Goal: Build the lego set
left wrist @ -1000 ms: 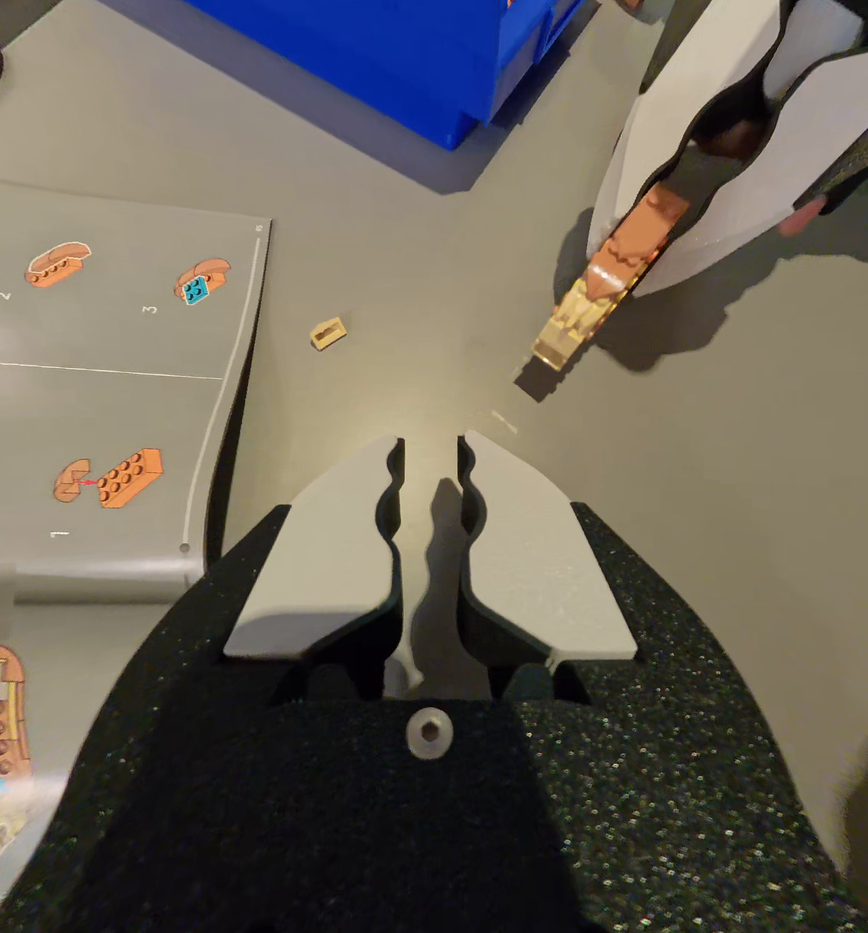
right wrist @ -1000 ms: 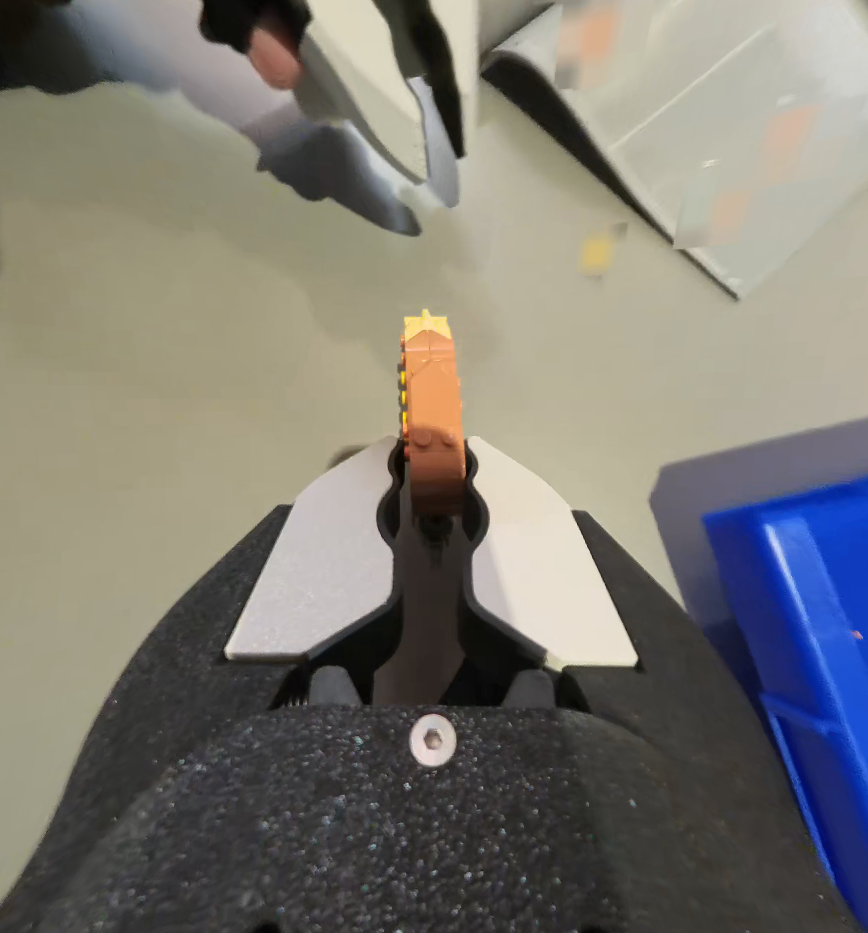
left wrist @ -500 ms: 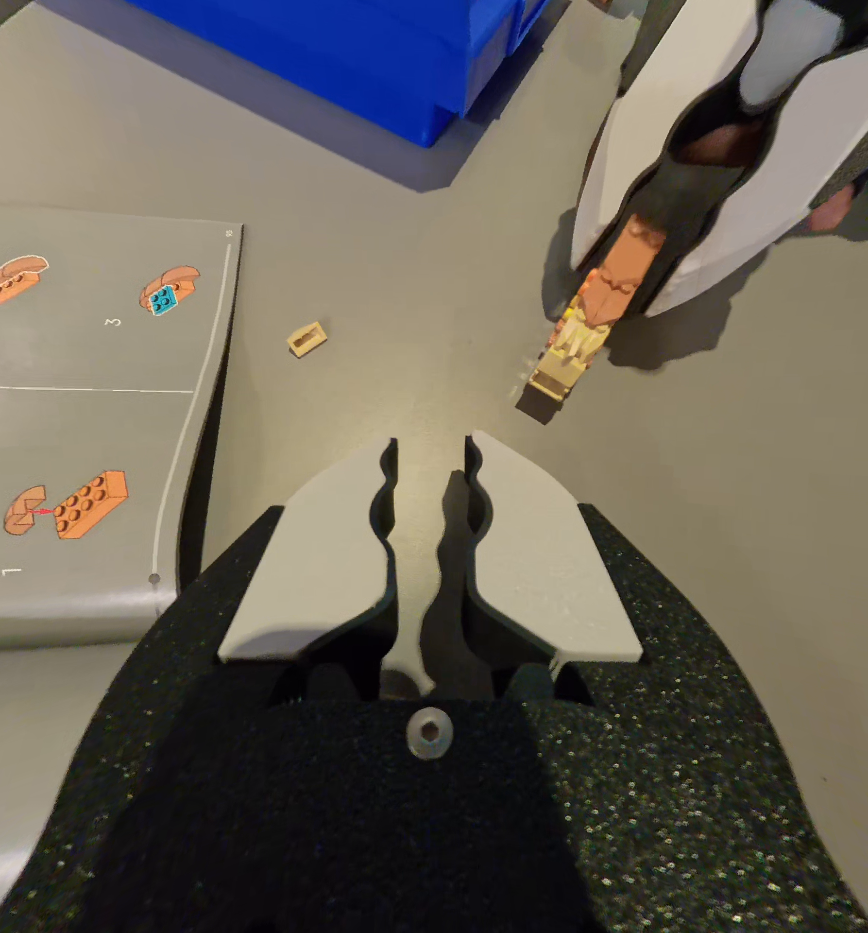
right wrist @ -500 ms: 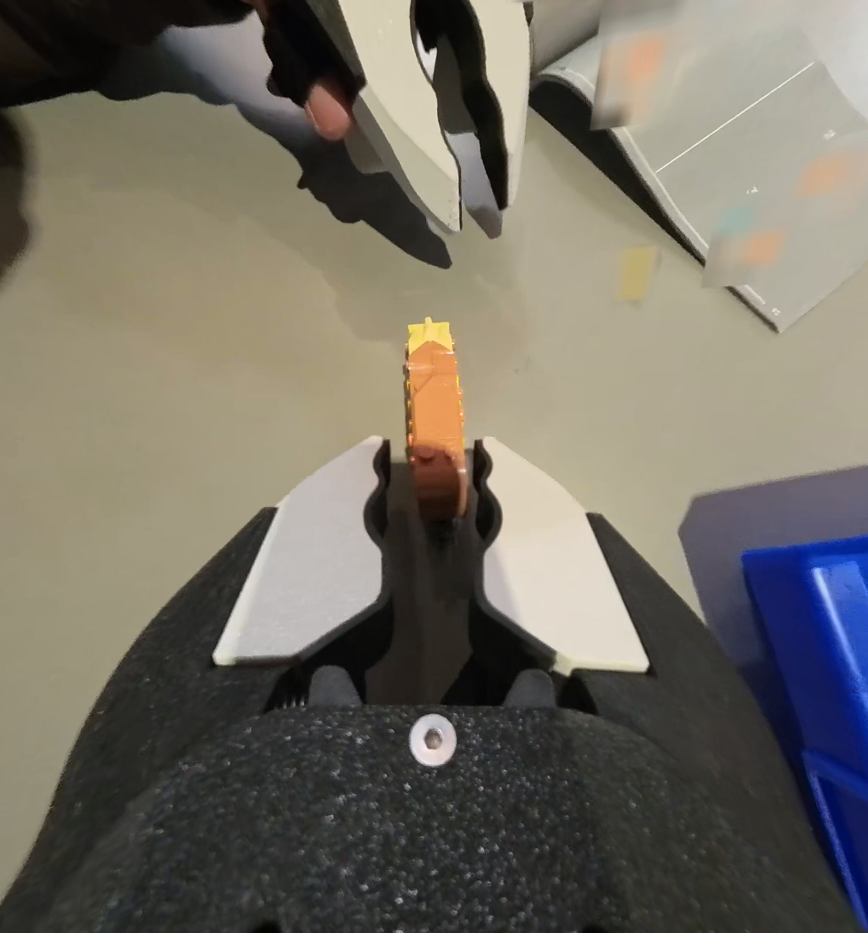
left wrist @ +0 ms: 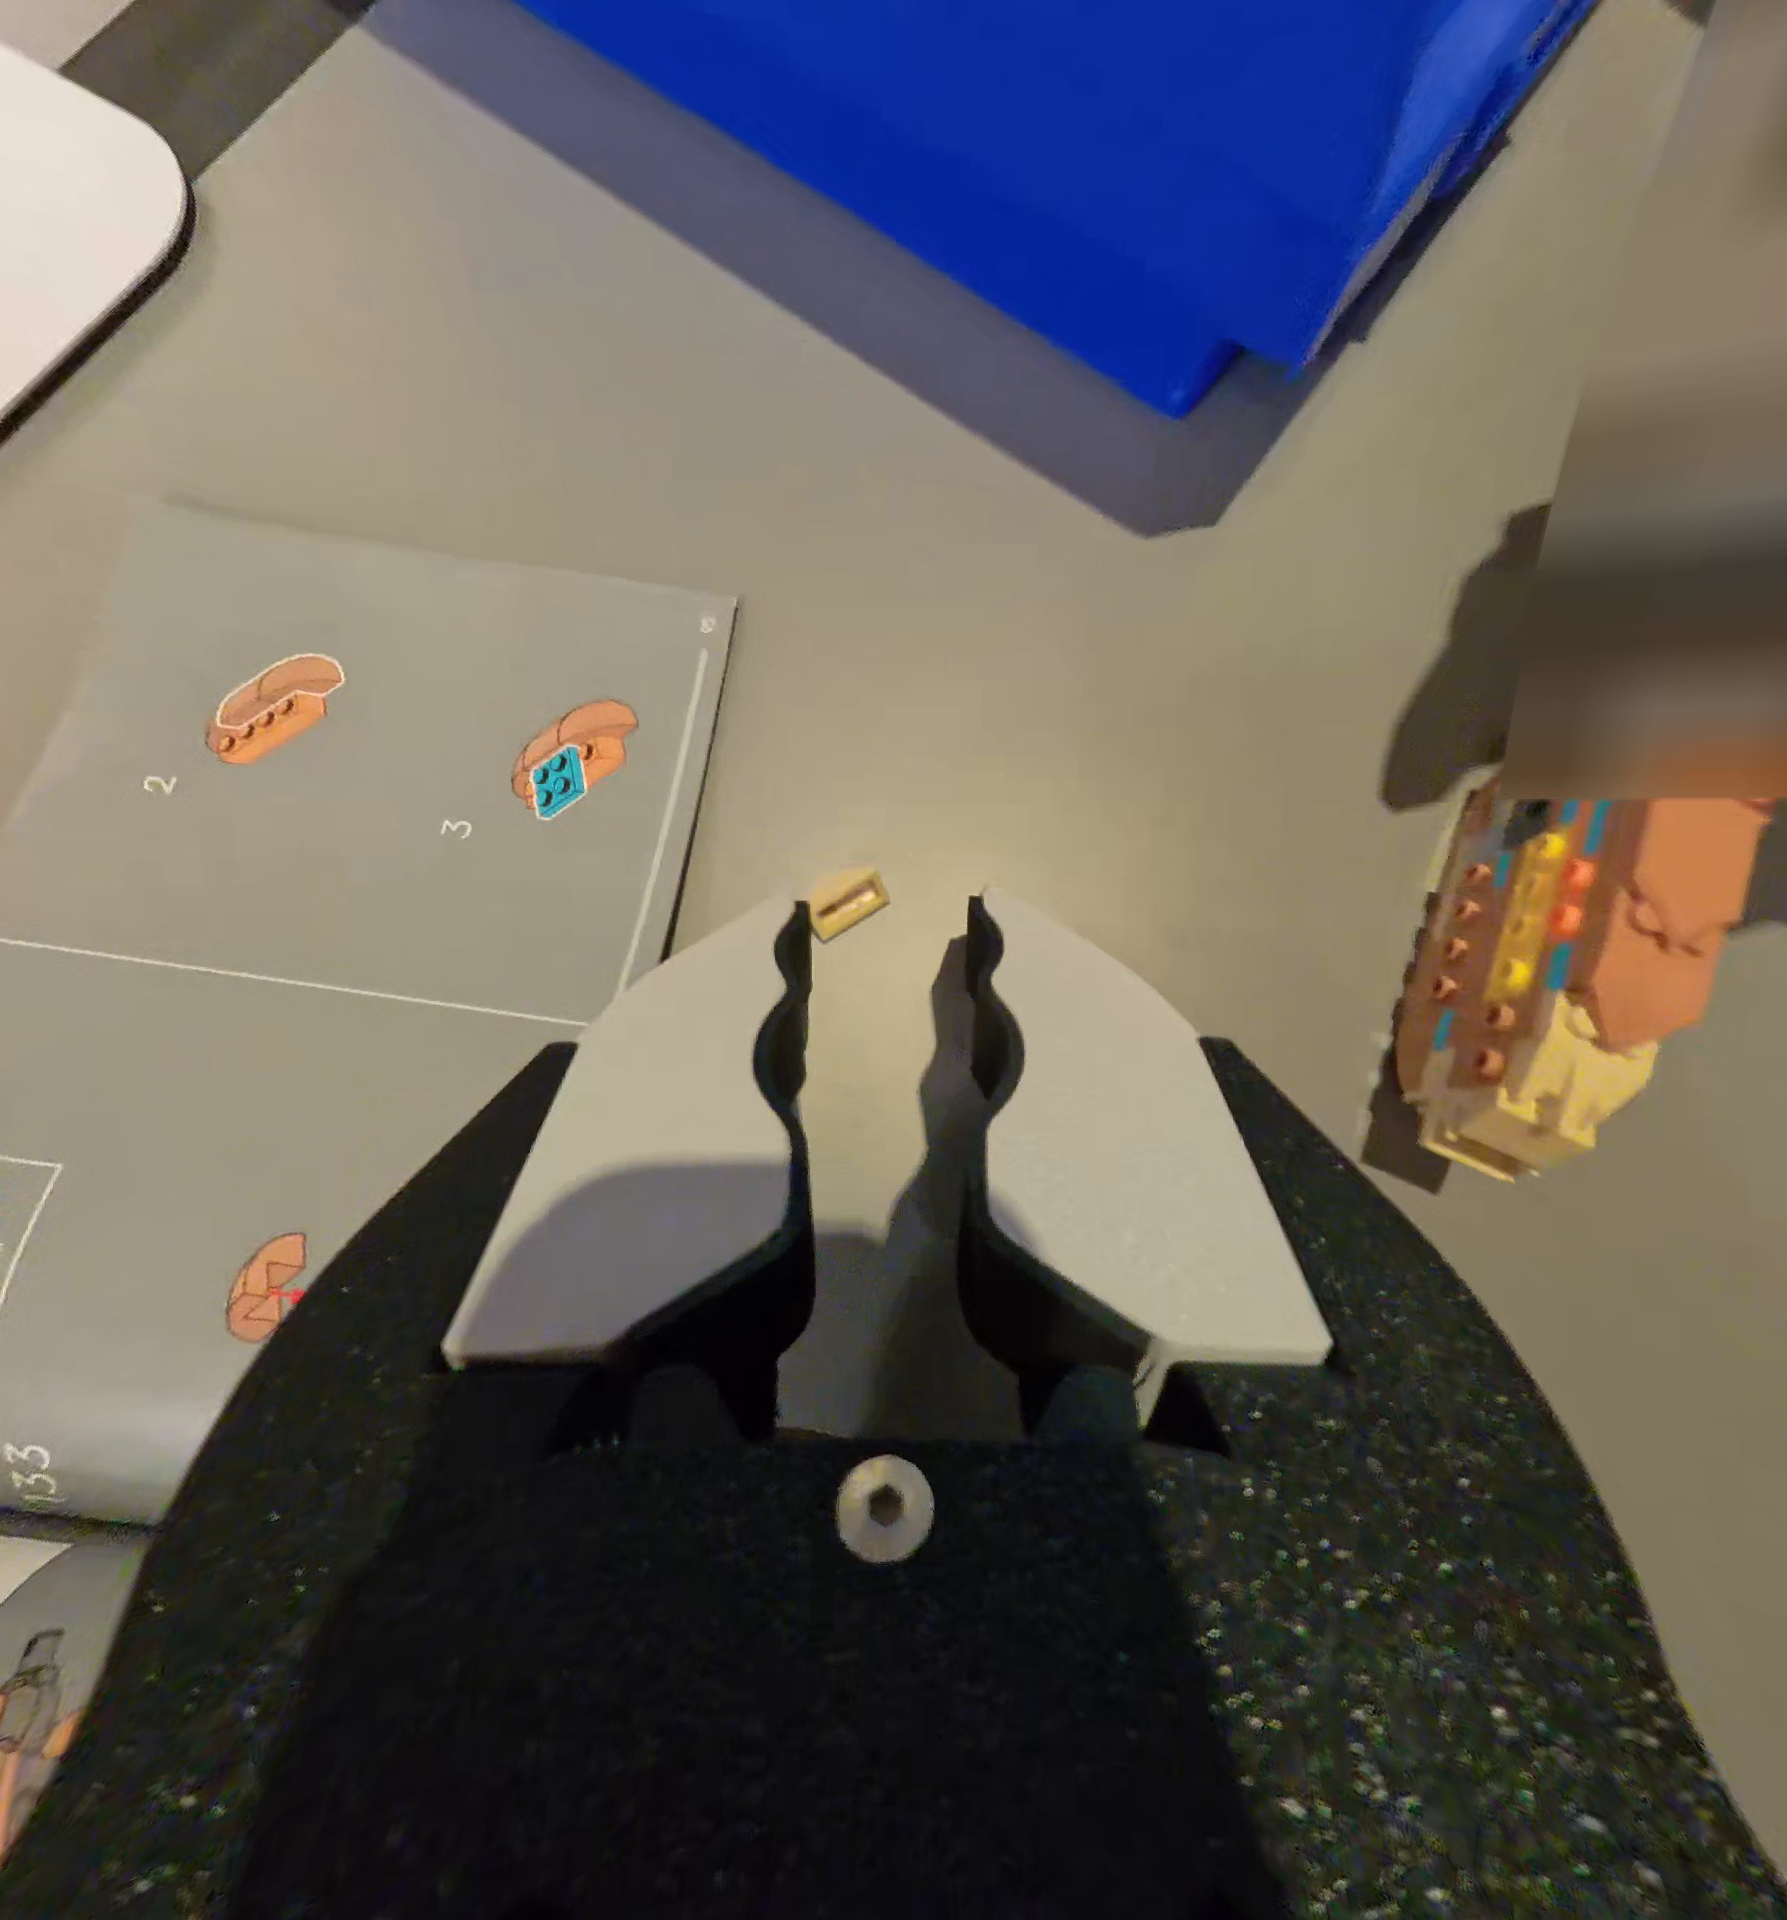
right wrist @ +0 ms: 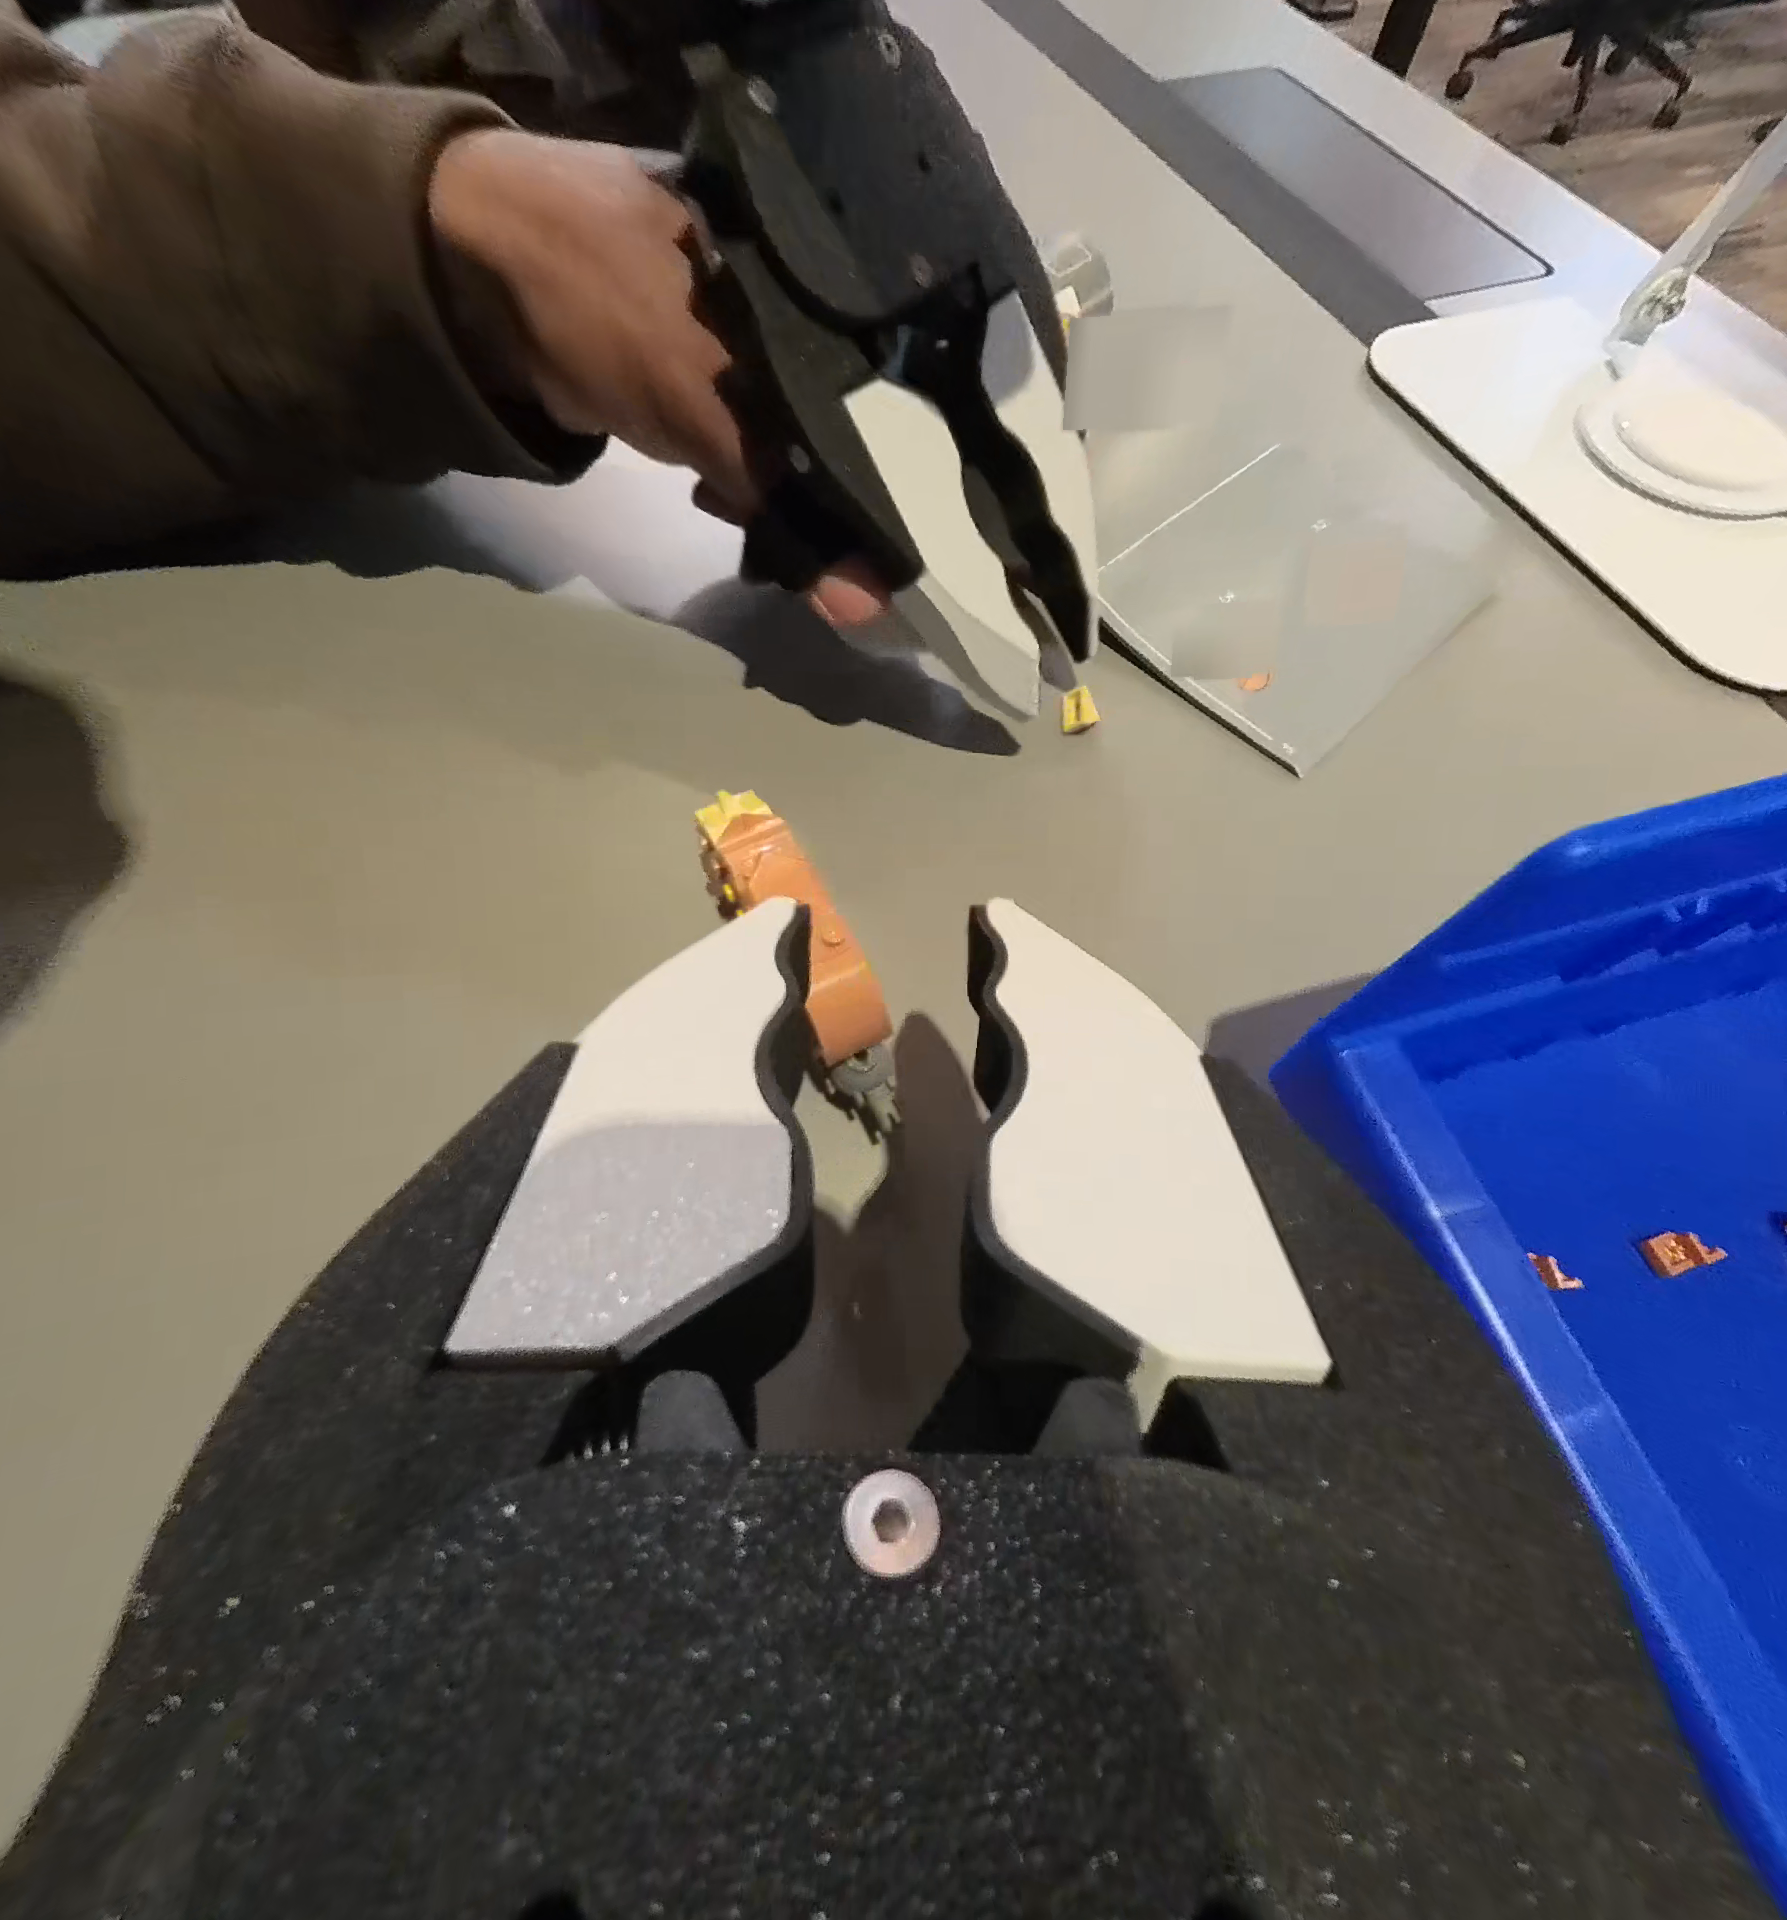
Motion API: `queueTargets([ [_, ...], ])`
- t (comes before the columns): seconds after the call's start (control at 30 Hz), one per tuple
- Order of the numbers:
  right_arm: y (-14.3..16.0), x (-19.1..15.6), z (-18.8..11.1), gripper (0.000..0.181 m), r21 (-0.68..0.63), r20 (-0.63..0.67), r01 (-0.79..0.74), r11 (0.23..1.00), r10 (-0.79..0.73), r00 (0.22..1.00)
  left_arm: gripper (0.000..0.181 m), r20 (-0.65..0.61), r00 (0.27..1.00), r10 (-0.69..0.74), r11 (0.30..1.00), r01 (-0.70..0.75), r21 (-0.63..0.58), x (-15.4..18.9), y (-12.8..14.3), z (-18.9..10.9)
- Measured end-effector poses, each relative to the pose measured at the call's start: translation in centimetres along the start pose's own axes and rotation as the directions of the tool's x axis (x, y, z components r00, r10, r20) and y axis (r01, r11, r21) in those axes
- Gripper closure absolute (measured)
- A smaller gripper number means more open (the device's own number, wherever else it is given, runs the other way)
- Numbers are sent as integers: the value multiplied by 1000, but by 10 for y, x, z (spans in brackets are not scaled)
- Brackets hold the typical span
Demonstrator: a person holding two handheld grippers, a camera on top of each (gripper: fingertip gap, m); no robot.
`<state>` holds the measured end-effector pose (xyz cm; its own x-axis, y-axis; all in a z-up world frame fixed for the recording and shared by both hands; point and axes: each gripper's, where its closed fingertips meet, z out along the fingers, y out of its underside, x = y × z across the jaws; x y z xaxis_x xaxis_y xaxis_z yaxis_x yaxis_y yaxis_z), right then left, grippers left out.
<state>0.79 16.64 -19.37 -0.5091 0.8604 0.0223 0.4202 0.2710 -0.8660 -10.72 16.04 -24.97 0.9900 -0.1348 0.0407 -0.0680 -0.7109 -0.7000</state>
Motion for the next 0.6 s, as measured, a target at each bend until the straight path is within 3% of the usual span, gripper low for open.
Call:
queueTargets([
  [0.27, 0, -9, -1, 153, 3, 24, 23, 1000, -23, 999, 147, 100, 994, -38, 998, 43, -48, -8, 5, 14],
  [0.37, -1, -9, -1, 153, 9, 18, 27, 1000, -27, 999, 164, 132, 991, -33, 998, 40, -45, -10, 4, 16],
  [0.43, -4, -7, -2, 153, 22, 5, 23, 999, -23, 1000, 165, 130, 991, -23, 999, 28, -42, -9, 4, 15],
  [0.53, -9, -3, -2, 154, 40, -22, 13, 999, -12, 1000, 165, 102, 995, -17, 1000, 17, -1, -5, 5, 10],
  [0.6, -15, 0, -2, 154, 57, -36, -9, 998, 11, 999, 165, 48, 998, 28, 994, -33, 109, 4, -5, 0],
])
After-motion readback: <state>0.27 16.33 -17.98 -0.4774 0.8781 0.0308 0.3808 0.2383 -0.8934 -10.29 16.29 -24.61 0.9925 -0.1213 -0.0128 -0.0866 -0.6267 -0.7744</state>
